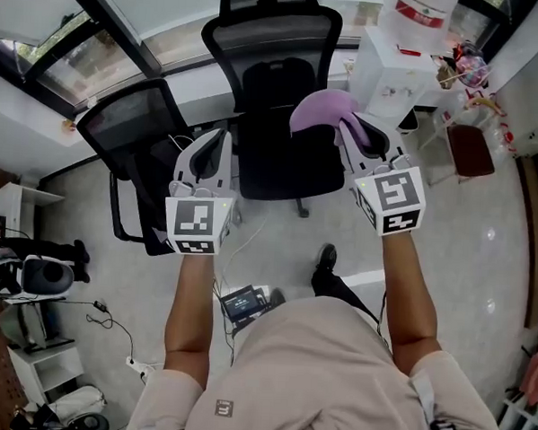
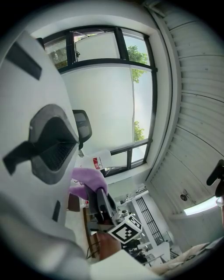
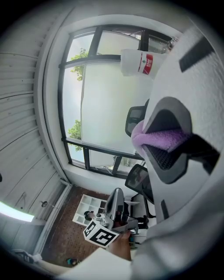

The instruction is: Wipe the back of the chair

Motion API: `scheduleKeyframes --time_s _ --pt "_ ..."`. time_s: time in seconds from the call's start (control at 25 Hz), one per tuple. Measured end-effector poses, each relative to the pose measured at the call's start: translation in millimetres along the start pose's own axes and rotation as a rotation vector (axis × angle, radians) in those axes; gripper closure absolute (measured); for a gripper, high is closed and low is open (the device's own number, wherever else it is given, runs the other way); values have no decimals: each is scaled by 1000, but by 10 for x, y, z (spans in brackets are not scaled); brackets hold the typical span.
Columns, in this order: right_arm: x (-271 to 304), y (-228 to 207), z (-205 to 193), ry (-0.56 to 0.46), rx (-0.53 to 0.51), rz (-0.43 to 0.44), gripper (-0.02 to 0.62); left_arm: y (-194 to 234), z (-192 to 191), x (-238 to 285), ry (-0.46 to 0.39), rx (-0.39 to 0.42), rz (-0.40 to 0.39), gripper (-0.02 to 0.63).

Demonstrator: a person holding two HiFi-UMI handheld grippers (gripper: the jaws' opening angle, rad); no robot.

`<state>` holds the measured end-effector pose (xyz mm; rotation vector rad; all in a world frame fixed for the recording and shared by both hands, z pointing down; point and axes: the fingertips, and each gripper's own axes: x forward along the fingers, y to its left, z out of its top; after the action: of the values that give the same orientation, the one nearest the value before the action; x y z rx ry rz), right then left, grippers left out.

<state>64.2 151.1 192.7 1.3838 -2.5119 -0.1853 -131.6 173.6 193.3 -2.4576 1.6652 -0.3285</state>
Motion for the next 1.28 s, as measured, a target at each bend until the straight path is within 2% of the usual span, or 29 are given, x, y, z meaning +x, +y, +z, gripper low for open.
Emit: scheduleKeyframes --time_s 0.32,0.68,1.0,1.28 --pt "599 -693 -265 6 9 84 548 -93 11 820 26 3 65 597" --pt "823 -1264 -474 -6 34 139 548 -326 113 1405 64 18 103 597" --pt "897 -1533 -572 -4 51 124 548 -372 109 1692 69 38 91 597" --pt "1058 -1693 -534 11 26 62 548 -62 -15 1985 42 18 73 597"
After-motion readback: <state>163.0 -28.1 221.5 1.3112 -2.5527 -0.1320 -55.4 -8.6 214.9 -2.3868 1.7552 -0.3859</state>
